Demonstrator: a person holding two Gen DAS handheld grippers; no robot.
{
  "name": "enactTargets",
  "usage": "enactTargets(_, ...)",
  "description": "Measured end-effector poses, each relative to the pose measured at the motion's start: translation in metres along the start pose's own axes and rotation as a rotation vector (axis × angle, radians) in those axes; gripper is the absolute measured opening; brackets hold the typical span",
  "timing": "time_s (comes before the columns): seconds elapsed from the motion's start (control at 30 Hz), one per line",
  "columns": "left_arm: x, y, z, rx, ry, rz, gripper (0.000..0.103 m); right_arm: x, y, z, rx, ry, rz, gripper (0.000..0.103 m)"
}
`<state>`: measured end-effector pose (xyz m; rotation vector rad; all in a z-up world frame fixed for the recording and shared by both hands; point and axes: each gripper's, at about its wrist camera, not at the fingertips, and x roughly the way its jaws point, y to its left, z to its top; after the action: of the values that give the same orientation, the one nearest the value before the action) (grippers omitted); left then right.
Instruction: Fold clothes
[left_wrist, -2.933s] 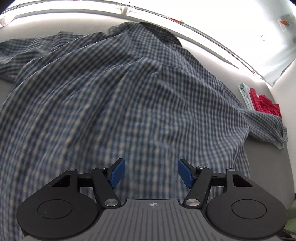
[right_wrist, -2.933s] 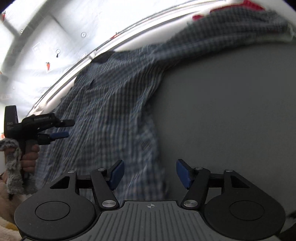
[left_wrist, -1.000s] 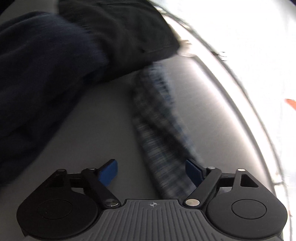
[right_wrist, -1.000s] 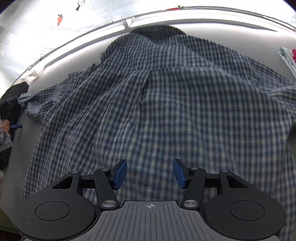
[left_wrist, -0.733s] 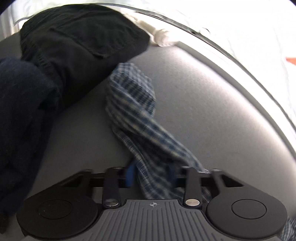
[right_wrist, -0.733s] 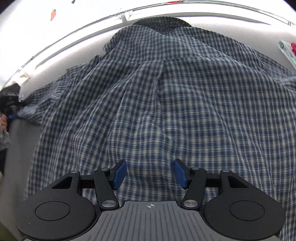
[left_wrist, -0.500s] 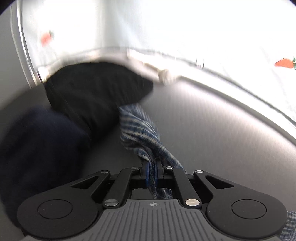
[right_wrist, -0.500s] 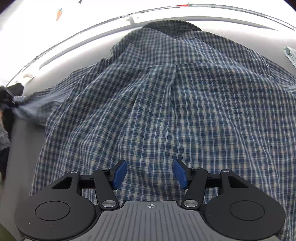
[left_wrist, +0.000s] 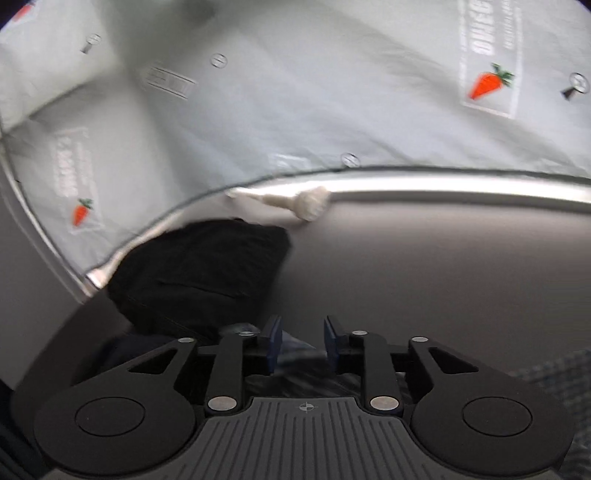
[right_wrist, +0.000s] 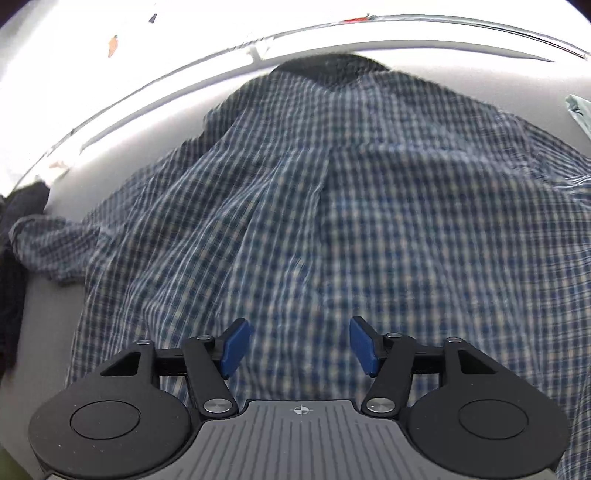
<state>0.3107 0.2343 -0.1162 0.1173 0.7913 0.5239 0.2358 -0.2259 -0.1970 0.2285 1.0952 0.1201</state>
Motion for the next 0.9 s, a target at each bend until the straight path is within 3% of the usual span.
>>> enactTargets(0.1, -0.018, -0.027, -0.025, 0.015, 0.055, -0.141, 0.031, -0.011, -0.013, 0.0, -0.023, -0.061, -0.135, 0.078)
enactTargets(0.2, -0.039, -0.039, -0.054, -0.006, 0.124, -0.269, 0.038, -0.028, -0.037, -0.007, -0.031, -0.112, -0.264, 0.084)
enactTargets(0.23, -0.045, -0.038, -0.061, -0.029, 0.149, -0.308, 0.044, -0.032, -0.047, -0.011, -0.021, -0.109, -0.296, 0.085)
enactTargets(0.33, -0.063, -0.034, -0.09, -0.076, 0.237, -0.409, 0.045, -0.044, -0.079, -0.025, 0.016, -0.087, -0.386, 0.085)
enactTargets(0.5, -0.092, -0.04, -0.121, -0.024, 0.278, -0.419, 0.047, -0.065, -0.127, -0.058, 0.046, -0.054, -0.468, 0.079)
enactTargets(0.73, -0.118, -0.048, -0.131, -0.033, 0.291, -0.406, 0.049, -0.082, -0.154, -0.094, 0.049, -0.033, -0.41, 0.05)
enactTargets(0.8, -0.127, -0.051, -0.134, -0.034, 0.288, -0.392, 0.049, -0.082, -0.153, -0.101, 0.009, -0.024, -0.4, 0.029)
enactTargets(0.83, -0.132, -0.054, -0.136, -0.036, 0.288, -0.388, 0.05, -0.083, -0.152, -0.104, -0.012, -0.019, -0.395, 0.008)
enactTargets(0.9, -0.139, -0.058, -0.14, -0.039, 0.291, -0.381, 0.051, -0.08, -0.147, -0.109, -0.065, -0.02, -0.409, 0.003)
